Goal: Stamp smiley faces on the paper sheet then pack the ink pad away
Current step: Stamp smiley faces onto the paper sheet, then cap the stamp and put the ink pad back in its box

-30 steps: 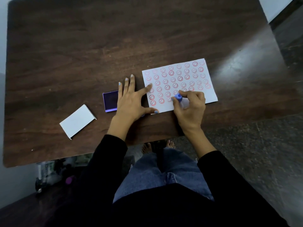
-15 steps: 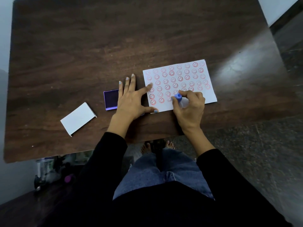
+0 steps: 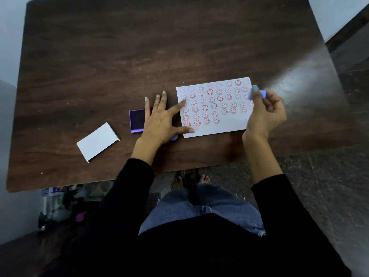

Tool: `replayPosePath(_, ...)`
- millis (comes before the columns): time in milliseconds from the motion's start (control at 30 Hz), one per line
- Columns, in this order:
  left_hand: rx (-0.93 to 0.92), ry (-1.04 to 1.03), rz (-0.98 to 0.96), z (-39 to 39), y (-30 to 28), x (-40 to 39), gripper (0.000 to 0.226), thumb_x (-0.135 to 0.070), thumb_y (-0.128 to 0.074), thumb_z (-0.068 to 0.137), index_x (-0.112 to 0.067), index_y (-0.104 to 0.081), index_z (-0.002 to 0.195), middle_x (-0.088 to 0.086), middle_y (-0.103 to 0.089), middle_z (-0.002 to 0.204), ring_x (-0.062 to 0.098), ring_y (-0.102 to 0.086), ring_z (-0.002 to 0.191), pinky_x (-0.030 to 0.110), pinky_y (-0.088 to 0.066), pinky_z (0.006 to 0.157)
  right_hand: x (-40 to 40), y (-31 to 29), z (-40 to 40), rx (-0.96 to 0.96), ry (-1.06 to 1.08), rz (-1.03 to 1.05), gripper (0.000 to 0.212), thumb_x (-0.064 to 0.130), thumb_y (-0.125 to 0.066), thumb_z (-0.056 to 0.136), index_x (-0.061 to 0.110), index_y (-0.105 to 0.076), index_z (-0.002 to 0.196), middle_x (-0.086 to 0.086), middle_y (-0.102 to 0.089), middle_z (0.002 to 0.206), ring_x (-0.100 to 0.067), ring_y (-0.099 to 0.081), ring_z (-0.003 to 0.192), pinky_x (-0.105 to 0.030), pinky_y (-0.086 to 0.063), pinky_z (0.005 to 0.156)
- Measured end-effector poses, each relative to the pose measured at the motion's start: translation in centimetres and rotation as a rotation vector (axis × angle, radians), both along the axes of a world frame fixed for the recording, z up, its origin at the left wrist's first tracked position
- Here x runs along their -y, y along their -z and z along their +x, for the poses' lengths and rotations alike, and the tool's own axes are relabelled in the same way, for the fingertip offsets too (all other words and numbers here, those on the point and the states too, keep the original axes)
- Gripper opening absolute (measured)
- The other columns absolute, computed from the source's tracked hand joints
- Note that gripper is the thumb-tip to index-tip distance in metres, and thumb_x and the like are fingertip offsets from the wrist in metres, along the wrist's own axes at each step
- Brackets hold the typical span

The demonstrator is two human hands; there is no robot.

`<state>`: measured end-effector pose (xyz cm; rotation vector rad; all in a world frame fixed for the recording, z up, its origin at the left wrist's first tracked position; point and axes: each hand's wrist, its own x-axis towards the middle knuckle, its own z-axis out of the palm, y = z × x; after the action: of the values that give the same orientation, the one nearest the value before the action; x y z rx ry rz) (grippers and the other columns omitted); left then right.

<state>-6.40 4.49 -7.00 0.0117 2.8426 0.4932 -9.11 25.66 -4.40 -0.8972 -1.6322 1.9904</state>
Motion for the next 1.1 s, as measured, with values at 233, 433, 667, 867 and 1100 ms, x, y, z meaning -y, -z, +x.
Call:
replayPosePath(233, -0.153, -0.114, 0.135, 2.3, -1.9, 2.0, 0.069, -0.057, -0.082, 0.047, -0.030, -0.066, 0.109, 0.013, -0.025, 0.155, 0.026, -0.004, 0.147, 0.045, 0.016, 0.114, -0.8, 0.1, -1.3, -0.001, 0.069, -0.121, 0.022, 0.009, -0.077, 0.075, 0.000, -0.062, 0.089, -0.010, -0.070, 0.077, -0.020, -0.069, 0.079, -0.030, -0.059, 0.076)
replayPosePath(433, -0.035, -0.099, 0.074, 3.0, -1.6, 2.8, 0.058, -0.046, -0.086, 0.049, -0.031, -0.068, 0.101, 0.012, -0.019, 0.157, 0.025, 0.008, 0.147, 0.047, 0.018, 0.115, 0.1, 0.2, -1.8, 0.013, 0.033, -0.087, 0.025, 0.011, -0.076, 0.076, -0.002, -0.064, 0.094, -0.017, -0.069, 0.087, -0.011, -0.065, 0.071, -0.013, -0.051, 0.058)
replayPosePath(667, -0.039, -0.091, 0.082, 3.0, -1.4, 2.7, 0.038, -0.042, -0.081, 0.061, -0.030, -0.070, 0.095, 0.010, -0.022, 0.157, 0.026, 0.007, 0.147, 0.050, 0.017, 0.115, -0.2, -0.2, -2.1, 0.029, 0.011, -0.092, 0.023, 0.015, -0.077, 0.076, 0.005, -0.064, 0.092, -0.014, -0.071, 0.090, -0.012, -0.069, 0.076, -0.013, -0.050, 0.057)
replayPosePath(867, -0.241, -0.273, 0.258, 3.4, -2.2, 2.2, 0.026, -0.032, -0.078, 0.068, -0.024, -0.068, 0.091, -0.001, -0.056, 0.133, 0.019, -0.024, 0.143, 0.048, 0.015, 0.113, 3.2, -1.5, -2.2, -0.023, -0.128, -0.158, 0.018, 0.015, -0.076, 0.077, 0.010, -0.065, 0.091, -0.009, -0.070, 0.086, -0.013, -0.065, 0.072, -0.024, -0.056, 0.068)
replayPosePath(1100, -0.346, -0.472, 0.333, 3.4, -2.7, 2.0, 0.024, -0.033, -0.073, 0.072, -0.029, -0.066, 0.094, -0.012, -0.069, 0.092, 0.009, -0.057, 0.102, 0.044, -0.011, 0.115, 10.1, -0.8, 0.2, 0.095, -0.650, -0.263, 0.011, 0.010, -0.069, 0.083, 0.016, -0.064, 0.092, -0.002, -0.068, 0.085, -0.013, -0.068, 0.080, -0.027, -0.058, 0.069)
